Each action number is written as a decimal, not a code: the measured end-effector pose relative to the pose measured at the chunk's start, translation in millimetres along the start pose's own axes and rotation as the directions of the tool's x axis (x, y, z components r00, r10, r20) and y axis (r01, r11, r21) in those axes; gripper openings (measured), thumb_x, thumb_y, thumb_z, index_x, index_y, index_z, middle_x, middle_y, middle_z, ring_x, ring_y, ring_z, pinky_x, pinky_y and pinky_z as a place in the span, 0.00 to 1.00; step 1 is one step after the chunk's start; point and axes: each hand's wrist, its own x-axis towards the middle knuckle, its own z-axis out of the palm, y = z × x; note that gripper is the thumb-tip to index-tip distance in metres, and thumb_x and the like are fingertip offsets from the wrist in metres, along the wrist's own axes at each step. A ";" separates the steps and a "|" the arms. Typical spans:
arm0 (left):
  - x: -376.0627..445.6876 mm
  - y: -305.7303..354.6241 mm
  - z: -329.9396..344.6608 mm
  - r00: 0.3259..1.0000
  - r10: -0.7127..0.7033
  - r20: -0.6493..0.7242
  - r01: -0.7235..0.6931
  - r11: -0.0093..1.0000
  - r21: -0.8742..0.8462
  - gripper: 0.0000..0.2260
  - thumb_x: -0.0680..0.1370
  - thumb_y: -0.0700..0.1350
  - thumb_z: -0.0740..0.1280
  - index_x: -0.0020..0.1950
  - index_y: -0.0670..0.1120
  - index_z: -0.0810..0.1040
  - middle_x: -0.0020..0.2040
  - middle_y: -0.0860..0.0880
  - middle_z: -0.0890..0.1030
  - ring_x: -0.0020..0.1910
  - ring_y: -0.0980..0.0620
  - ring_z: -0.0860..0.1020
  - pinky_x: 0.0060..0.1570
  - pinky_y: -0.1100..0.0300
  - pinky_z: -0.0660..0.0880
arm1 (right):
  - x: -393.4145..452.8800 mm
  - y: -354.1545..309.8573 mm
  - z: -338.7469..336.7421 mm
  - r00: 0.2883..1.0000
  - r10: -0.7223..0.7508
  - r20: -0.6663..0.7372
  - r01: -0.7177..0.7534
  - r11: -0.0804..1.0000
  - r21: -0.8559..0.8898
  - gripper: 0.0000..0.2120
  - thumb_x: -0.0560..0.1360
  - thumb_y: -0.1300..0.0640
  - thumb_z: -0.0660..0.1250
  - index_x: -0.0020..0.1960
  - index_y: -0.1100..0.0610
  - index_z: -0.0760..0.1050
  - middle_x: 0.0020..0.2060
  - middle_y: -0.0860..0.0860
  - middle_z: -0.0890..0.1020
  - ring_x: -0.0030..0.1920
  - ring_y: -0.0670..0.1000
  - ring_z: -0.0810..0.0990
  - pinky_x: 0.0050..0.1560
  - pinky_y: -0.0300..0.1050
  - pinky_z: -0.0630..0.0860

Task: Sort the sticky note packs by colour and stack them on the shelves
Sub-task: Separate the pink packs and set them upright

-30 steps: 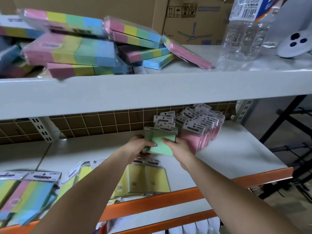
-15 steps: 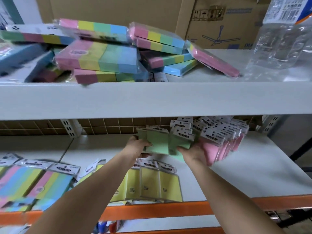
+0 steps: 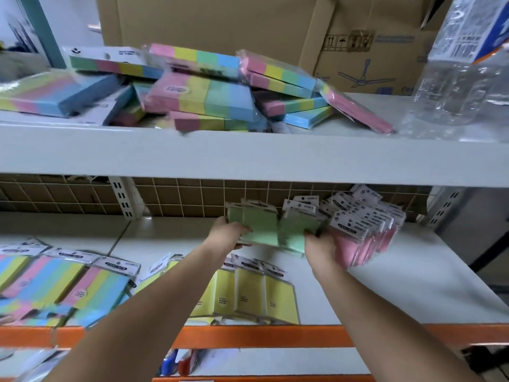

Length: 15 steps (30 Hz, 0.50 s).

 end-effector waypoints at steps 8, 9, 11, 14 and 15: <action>-19.3 0.9 -39.5 0.996 0.024 -0.090 -0.029 0.998 -0.047 0.14 0.74 0.36 0.67 0.58 0.39 0.70 0.53 0.43 0.76 0.47 0.44 0.79 0.40 0.59 0.78 | -42.4 -31.5 28.9 0.996 -0.050 -0.073 0.058 0.992 0.115 0.12 0.79 0.64 0.57 0.58 0.69 0.73 0.51 0.64 0.78 0.51 0.59 0.76 0.41 0.43 0.64; -21.4 0.6 -47.3 0.993 0.036 -0.113 -0.041 0.998 -0.045 0.14 0.74 0.36 0.67 0.58 0.40 0.70 0.52 0.43 0.77 0.47 0.44 0.79 0.43 0.56 0.78 | -50.7 -36.5 33.1 0.991 -0.064 -0.118 0.078 0.990 0.116 0.14 0.80 0.62 0.58 0.60 0.69 0.73 0.54 0.64 0.79 0.54 0.61 0.77 0.42 0.43 0.63; -27.3 0.6 -65.2 0.987 0.048 -0.153 -0.057 0.997 -0.056 0.12 0.74 0.36 0.66 0.56 0.41 0.71 0.50 0.43 0.77 0.47 0.44 0.79 0.47 0.52 0.78 | -66.9 -45.6 42.3 0.979 -0.081 -0.188 0.104 0.987 0.121 0.15 0.81 0.58 0.58 0.60 0.67 0.75 0.56 0.64 0.79 0.56 0.62 0.77 0.43 0.44 0.64; -36.0 0.5 -96.0 0.982 0.035 -0.188 -0.057 0.993 -0.108 0.10 0.75 0.35 0.65 0.54 0.41 0.70 0.46 0.44 0.77 0.45 0.42 0.80 0.44 0.52 0.78 | -88.6 -58.7 66.5 0.985 -0.051 -0.162 0.076 0.985 0.155 0.15 0.81 0.54 0.60 0.60 0.63 0.76 0.56 0.61 0.81 0.56 0.60 0.78 0.45 0.45 0.67; -39.3 0.9 -106.5 0.981 0.033 -0.190 -0.057 0.991 -0.122 0.10 0.75 0.34 0.65 0.54 0.40 0.70 0.45 0.45 0.76 0.43 0.43 0.79 0.43 0.53 0.78 | -98.7 -64.7 76.3 0.992 -0.029 -0.120 0.049 0.984 0.174 0.15 0.80 0.54 0.61 0.61 0.62 0.76 0.57 0.60 0.80 0.55 0.59 0.78 0.46 0.45 0.68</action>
